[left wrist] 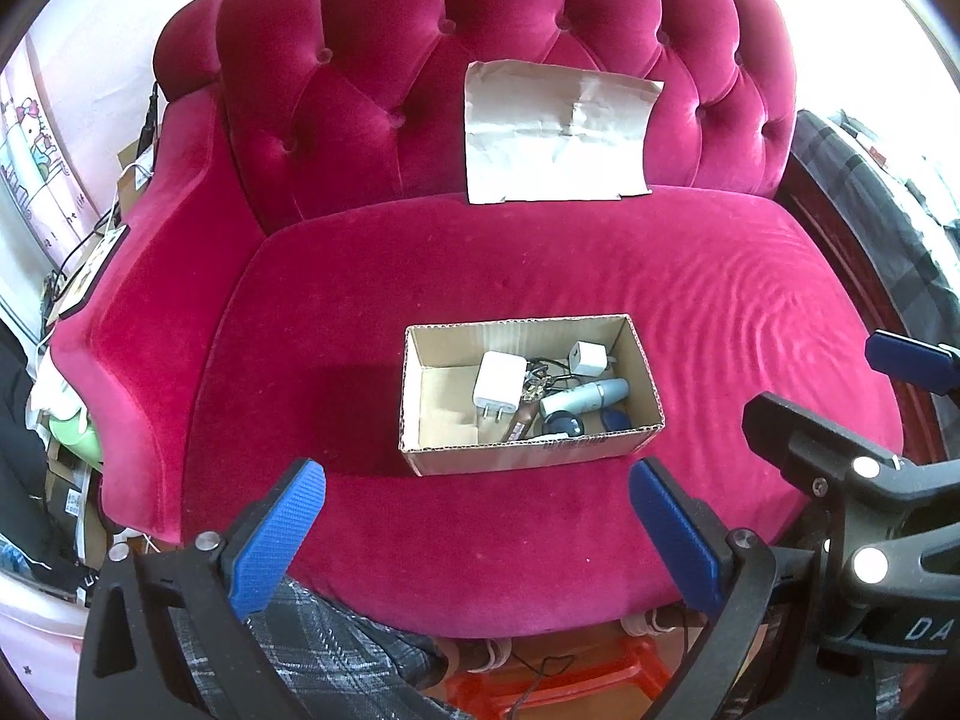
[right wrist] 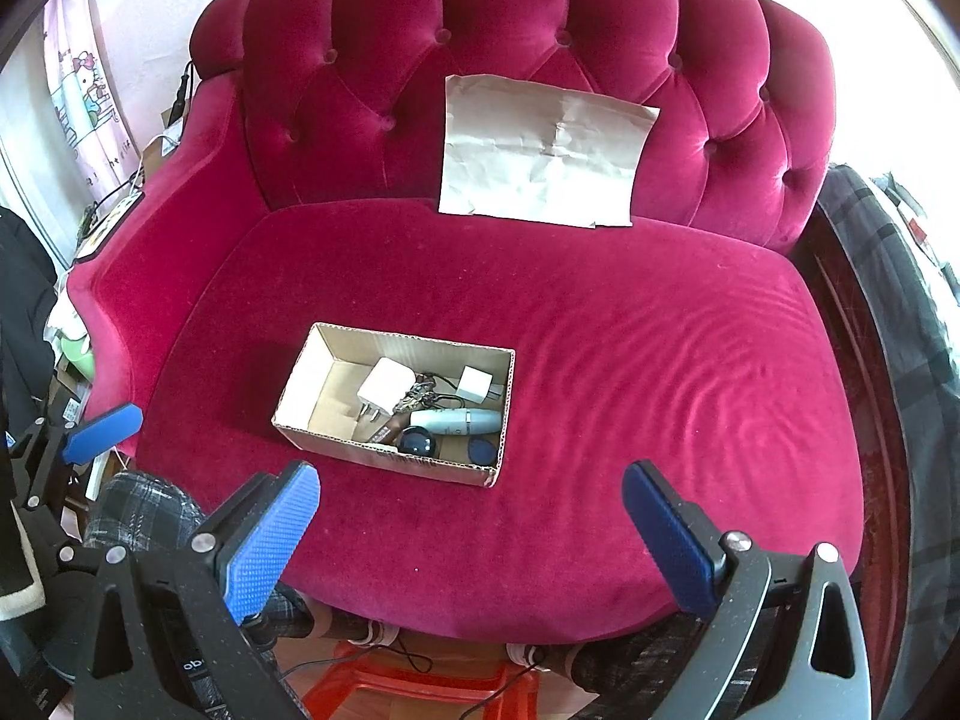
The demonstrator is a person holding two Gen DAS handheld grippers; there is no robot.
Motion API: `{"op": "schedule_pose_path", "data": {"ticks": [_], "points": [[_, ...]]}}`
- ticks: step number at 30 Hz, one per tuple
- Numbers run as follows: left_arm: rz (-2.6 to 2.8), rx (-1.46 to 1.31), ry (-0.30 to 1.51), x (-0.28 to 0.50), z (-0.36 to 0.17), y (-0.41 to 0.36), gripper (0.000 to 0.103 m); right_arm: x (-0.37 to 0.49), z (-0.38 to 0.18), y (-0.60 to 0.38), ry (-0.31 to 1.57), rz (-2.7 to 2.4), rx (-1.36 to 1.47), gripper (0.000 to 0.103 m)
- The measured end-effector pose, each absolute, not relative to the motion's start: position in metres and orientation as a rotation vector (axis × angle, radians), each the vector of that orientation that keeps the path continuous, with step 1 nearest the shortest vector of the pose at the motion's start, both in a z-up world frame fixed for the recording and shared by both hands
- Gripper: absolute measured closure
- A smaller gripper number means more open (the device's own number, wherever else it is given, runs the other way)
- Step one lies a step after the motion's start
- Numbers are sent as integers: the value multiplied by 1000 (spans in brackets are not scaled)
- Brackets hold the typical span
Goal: Organize rigid objects
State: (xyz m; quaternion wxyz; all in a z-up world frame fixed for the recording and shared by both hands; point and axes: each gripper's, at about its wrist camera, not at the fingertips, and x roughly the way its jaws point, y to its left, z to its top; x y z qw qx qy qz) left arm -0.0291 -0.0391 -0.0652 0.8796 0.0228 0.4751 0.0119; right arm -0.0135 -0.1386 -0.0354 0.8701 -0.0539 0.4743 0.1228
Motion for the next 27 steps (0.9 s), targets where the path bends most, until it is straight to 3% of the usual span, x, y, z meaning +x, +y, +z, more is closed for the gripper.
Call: {"op": "schedule_pose_path", "data": {"ticks": [27], "points": [[4,38,970,-34,-57,-44,0,-20,-29,-142,967,248,-116,0]]}}
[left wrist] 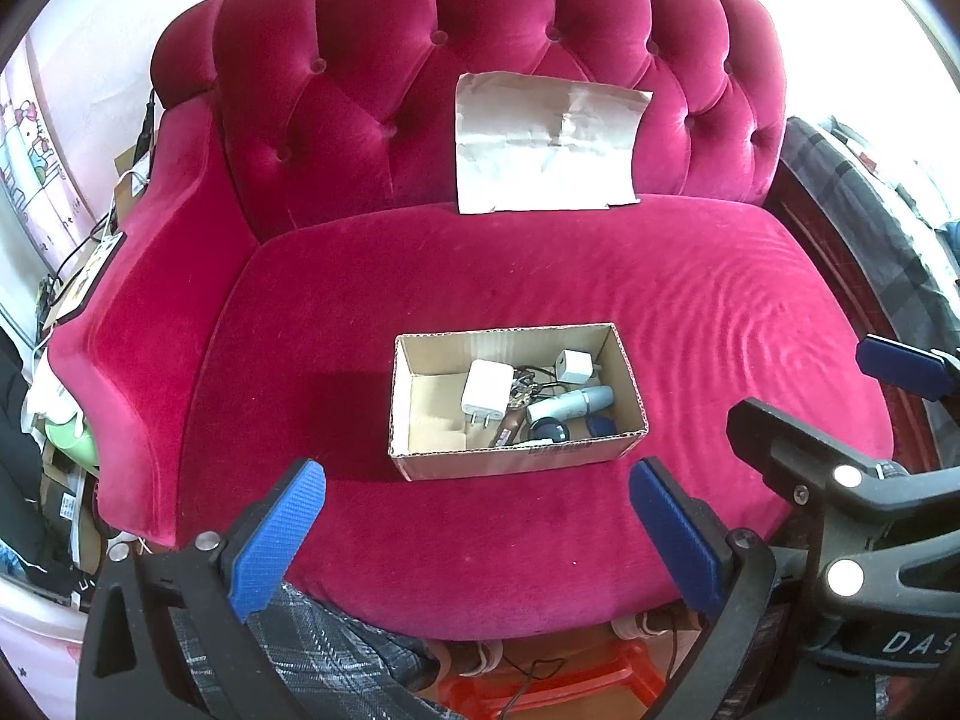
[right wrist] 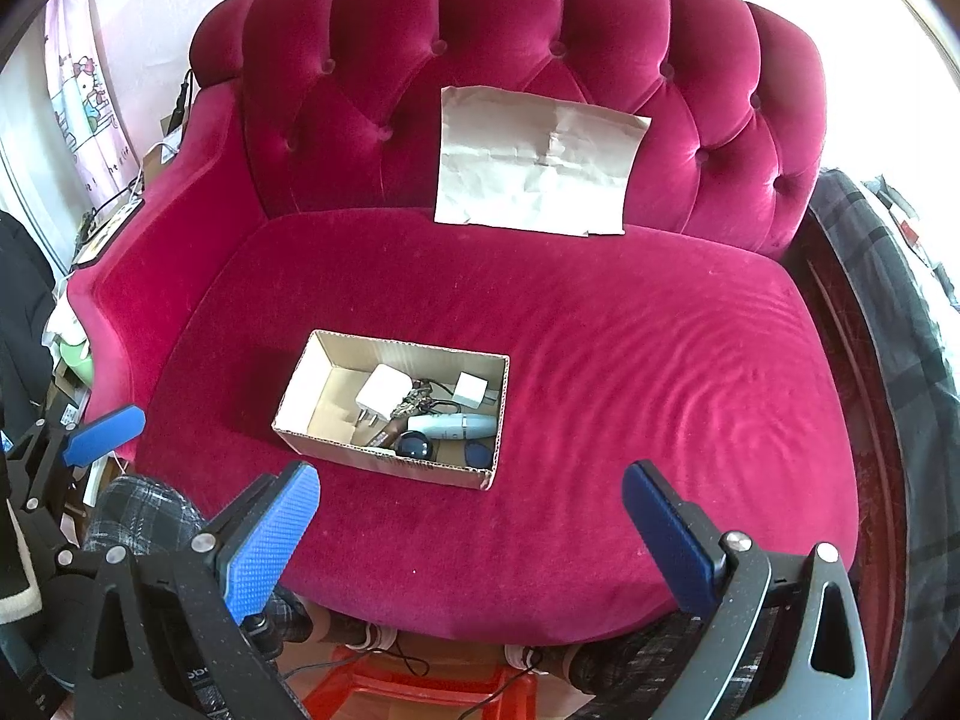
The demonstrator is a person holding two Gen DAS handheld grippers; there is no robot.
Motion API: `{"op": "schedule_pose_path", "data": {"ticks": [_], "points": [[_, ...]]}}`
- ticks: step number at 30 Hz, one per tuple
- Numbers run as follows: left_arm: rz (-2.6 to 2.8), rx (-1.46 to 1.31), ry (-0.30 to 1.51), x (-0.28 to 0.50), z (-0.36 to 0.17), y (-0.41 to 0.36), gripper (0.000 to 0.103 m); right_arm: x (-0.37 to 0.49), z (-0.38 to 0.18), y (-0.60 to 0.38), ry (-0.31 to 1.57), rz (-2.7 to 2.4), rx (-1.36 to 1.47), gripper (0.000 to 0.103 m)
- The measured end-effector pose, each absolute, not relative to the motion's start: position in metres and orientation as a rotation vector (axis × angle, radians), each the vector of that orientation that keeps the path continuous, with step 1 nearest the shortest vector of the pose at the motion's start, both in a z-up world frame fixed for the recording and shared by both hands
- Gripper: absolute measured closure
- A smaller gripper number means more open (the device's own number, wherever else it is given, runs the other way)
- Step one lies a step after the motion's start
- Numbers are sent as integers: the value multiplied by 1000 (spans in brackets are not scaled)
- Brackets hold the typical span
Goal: Organize rigid objects
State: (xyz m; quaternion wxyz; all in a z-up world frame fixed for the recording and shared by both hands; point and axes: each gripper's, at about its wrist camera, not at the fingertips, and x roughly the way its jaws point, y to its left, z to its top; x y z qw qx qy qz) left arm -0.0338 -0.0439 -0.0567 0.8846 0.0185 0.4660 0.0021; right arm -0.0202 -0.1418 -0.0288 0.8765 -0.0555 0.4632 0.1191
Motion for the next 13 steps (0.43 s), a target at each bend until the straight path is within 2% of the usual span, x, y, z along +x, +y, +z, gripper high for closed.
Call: {"op": "schedule_pose_path", "data": {"ticks": [13], "points": [[1,44,968,-32,-57,-46,0,-19,-28,-141,956,250,-116,0]]}}
